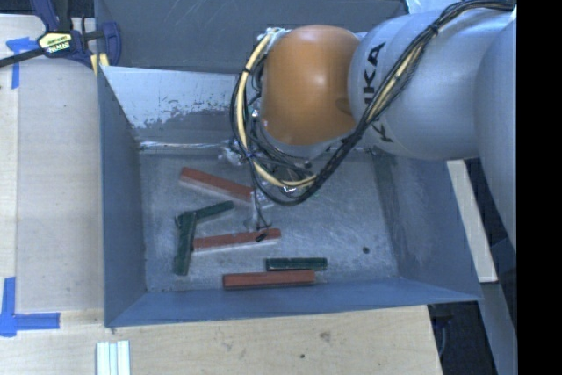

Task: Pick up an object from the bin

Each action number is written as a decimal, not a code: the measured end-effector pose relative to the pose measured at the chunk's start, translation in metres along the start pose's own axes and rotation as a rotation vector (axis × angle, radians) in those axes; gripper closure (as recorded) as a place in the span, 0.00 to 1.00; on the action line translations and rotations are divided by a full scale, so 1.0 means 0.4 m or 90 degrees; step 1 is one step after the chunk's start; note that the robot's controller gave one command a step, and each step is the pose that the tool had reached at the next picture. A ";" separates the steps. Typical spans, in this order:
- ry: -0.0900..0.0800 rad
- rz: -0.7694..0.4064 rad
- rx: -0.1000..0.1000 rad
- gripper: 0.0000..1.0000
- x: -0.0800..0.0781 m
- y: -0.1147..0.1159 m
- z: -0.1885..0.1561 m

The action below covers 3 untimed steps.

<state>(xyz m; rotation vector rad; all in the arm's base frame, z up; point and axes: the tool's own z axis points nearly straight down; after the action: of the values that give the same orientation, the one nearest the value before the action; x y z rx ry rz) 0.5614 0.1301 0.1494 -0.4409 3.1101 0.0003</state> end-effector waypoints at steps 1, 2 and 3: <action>0.002 -0.074 0.000 0.00 0.014 0.019 0.117; 0.002 -0.090 0.000 0.00 0.031 0.029 0.198; 0.000 -0.087 0.000 0.00 0.029 0.027 0.193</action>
Offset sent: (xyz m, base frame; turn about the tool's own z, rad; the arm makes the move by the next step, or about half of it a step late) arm -0.0071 0.0064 -0.0448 -0.1167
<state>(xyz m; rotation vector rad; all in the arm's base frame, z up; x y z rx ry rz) 0.5474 0.1373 0.0722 -0.6514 3.0731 0.0004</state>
